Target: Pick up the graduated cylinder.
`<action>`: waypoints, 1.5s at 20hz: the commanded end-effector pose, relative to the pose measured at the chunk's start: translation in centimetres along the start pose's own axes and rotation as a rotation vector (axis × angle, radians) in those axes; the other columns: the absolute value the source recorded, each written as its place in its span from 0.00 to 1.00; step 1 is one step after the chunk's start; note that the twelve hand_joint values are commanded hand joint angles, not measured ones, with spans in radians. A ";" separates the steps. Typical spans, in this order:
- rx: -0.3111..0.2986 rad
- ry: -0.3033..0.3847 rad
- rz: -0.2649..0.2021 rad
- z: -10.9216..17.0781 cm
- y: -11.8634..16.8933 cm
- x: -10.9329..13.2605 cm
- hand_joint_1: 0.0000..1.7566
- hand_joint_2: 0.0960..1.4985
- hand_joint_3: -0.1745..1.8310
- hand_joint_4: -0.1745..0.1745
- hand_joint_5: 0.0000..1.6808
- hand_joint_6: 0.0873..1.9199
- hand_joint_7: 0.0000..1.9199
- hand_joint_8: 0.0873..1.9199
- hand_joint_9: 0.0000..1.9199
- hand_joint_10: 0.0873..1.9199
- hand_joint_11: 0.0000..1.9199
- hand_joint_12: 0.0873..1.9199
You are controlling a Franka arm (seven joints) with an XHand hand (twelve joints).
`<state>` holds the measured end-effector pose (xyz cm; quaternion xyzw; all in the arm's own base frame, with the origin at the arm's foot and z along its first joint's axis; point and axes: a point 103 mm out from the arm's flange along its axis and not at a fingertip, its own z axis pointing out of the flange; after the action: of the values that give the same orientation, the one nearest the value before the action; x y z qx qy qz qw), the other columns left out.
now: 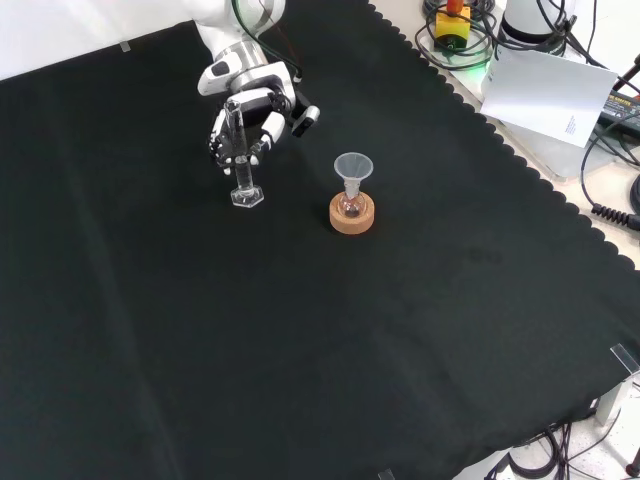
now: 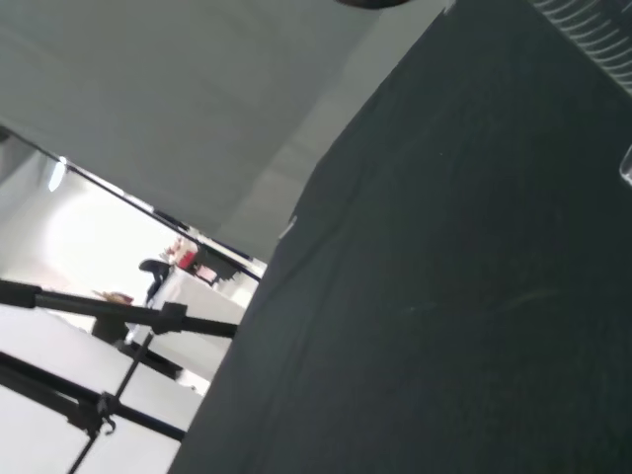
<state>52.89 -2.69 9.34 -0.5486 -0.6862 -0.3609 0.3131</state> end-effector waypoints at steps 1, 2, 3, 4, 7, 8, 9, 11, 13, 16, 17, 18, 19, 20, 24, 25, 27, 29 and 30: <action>0.073 -0.153 -0.010 -2.2 -0.6 1.0 0.77 0.74 0.08 0.87 0.60 0.29 0.49 0.55 0.64 0.11 0.46 0.54; 0.085 -0.179 -0.010 -2.4 -0.7 1.3 0.77 0.74 0.08 0.87 0.61 0.29 0.50 0.54 0.64 0.10 0.46 0.54; 0.097 -0.202 -0.010 -2.7 -0.8 1.5 0.77 0.73 0.08 0.87 0.61 0.29 0.50 0.54 0.65 0.10 0.46 0.53; 0.106 -0.228 -0.009 -3.0 -0.9 1.8 0.77 0.73 0.08 0.87 0.61 0.29 0.50 0.54 0.65 0.10 0.46 0.53; 0.140 -0.294 0.003 -3.6 -1.3 2.7 0.77 0.73 0.08 0.87 0.61 0.29 0.50 0.54 0.65 0.10 0.47 0.53; 0.156 -0.321 0.008 -3.6 -1.5 3.1 0.77 0.73 0.08 0.89 0.61 0.29 0.50 0.53 0.65 0.10 0.47 0.53; 0.173 -0.346 0.013 -3.8 -1.7 3.4 0.77 0.73 0.08 0.90 0.61 0.29 0.50 0.53 0.66 0.10 0.48 0.53; 0.201 -0.400 0.029 -4.1 -2.3 4.0 0.77 0.73 0.08 0.91 0.62 0.29 0.51 0.53 0.66 0.09 0.48 0.53; 0.224 -0.450 0.058 -4.4 -3.1 4.6 0.77 0.73 0.08 0.90 0.62 0.28 0.51 0.52 0.66 0.09 0.49 0.53; 0.246 -0.490 0.082 -4.6 -4.3 5.6 0.78 0.72 0.08 0.85 0.62 0.28 0.51 0.52 0.67 0.08 0.51 0.51; 0.249 -0.502 0.088 -4.7 -4.8 5.9 0.78 0.72 0.08 0.84 0.62 0.28 0.51 0.51 0.68 0.08 0.52 0.50; 0.252 -0.513 0.096 -4.9 -5.3 6.2 0.78 0.72 0.08 0.83 0.63 0.28 0.51 0.51 0.68 0.07 0.52 0.49; 0.255 -0.520 0.101 -5.1 -5.8 6.6 0.78 0.72 0.08 0.82 0.63 0.27 0.52 0.51 0.68 0.07 0.53 0.49; 0.257 -0.529 0.103 -5.3 -6.3 6.9 0.78 0.72 0.08 0.82 0.63 0.27 0.52 0.51 0.68 0.06 0.53 0.48; 0.276 -0.567 0.111 -5.9 -7.8 8.0 0.78 0.72 0.08 0.80 0.63 0.27 0.51 0.51 0.68 0.06 0.54 0.48; 0.284 -0.575 0.112 -6.0 -8.1 8.2 0.78 0.72 0.08 0.80 0.63 0.27 0.51 0.51 0.68 0.06 0.54 0.48; 0.312 -0.603 0.112 -6.1 -8.4 8.4 0.78 0.72 0.08 0.80 0.63 0.27 0.51 0.51 0.68 0.06 0.54 0.48; 0.335 -0.630 0.116 -6.3 -8.9 8.4 0.78 0.72 0.08 0.79 0.63 0.27 0.51 0.51 0.69 0.06 0.54 0.47; 0.349 -0.639 0.119 -6.5 -9.1 8.3 0.78 0.72 0.08 0.79 0.63 0.27 0.51 0.51 0.69 0.06 0.54 0.47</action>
<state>44.09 -4.64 18.17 -0.6115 -0.7614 -0.0762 0.2012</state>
